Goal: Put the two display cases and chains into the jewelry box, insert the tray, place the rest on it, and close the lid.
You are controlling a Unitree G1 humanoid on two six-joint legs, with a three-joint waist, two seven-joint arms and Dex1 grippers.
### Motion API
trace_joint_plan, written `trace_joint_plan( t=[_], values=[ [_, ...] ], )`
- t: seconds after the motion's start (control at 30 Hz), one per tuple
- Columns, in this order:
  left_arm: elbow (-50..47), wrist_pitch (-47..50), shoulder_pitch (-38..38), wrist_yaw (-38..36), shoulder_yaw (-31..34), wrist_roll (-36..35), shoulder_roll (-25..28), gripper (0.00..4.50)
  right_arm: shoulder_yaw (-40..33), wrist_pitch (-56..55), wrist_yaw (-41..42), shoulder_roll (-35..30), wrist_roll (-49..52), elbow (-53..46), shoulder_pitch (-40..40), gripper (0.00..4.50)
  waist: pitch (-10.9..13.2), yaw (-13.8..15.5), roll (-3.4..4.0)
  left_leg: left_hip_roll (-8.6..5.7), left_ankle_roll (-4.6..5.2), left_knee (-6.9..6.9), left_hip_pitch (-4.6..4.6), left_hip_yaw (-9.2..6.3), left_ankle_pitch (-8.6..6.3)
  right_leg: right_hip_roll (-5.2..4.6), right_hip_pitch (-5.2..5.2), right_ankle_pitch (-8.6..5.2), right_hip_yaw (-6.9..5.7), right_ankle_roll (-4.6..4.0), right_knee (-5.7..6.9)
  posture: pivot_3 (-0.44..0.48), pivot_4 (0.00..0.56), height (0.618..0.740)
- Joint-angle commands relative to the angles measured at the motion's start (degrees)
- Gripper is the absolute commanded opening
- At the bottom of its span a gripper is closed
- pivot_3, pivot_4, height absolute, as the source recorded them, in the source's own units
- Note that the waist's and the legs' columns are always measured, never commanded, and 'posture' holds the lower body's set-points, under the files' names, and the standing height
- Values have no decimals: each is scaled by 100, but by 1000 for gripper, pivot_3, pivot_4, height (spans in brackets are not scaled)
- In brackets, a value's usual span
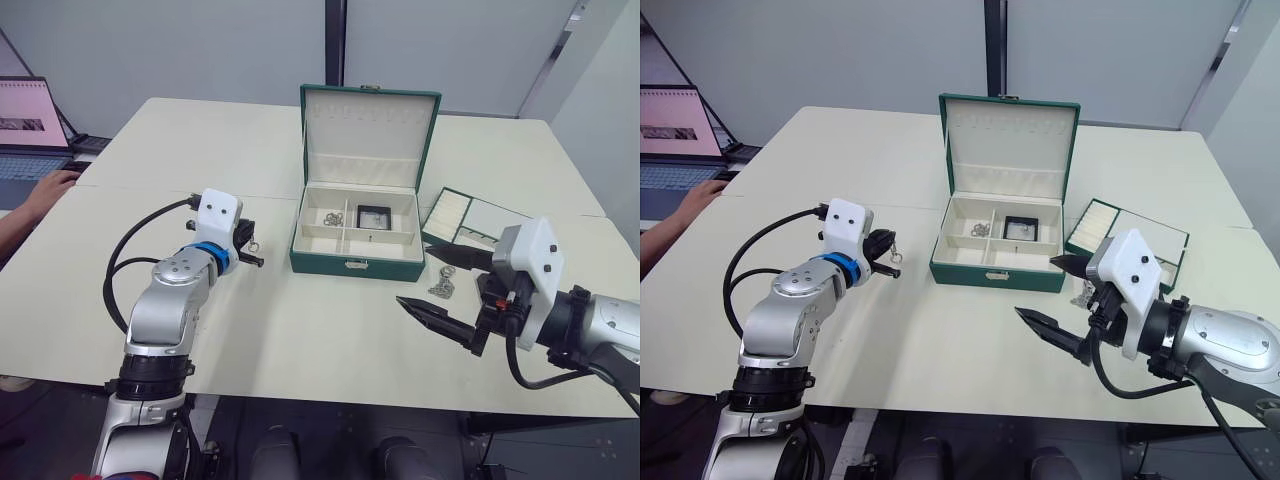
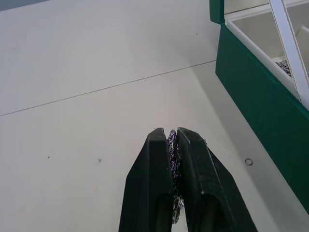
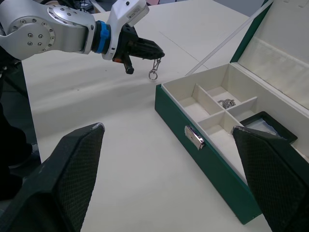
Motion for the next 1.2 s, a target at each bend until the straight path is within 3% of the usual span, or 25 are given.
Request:
trace_joint_plan(
  t=[0.03, 0.3, 0.67, 0.93, 1.2],
  values=[
    [-374, 86, -150, 24, 69, -2, 79, 8, -93, -109, 96, -21, -52, -16, -93, 4500, 0, 0, 0, 0, 0, 0, 0, 0, 0, 0, 0, 0, 0, 0, 0, 0, 150, 740],
    [-1211, 983, -512, -319, 236, -246, 729, 8, -729, -90, 227, -151, 332, 107, 60, 4500, 5, 15, -3, 0, 0, -1, -2, -2, 0, 0, 0, 0, -2, 0, -2, 0, 150, 740],
    [-1708, 2328, -1493, -1285, -131, -919, 1859, 8, -2404, 42, 1012, -382, 804, 375, 1101, 4500, 14, 71, -14, -1, 0, -3, -4, -9, 0, -1, 3, 0, -14, 0, -6, 0, 150, 740],
    [-1759, 2532, -1747, -1530, -433, -1145, 1905, 8, -2730, 57, 1201, -351, 901, 428, 1448, 4500, 18, 71, -17, -2, 0, -2, -5, -11, 0, -1, 4, 0, -14, 0, -7, 0, 150, 740],
    [-1442, 2576, -2374, -1566, -1008, -1205, 1472, 8, -2789, -11, 1115, -287, 966, 355, 1663, 4500, 19, 78, -20, -5, 0, -1, -6, -13, 0, -2, 6, 0, -16, 0, -8, 0, 150, 740]
  ],
)
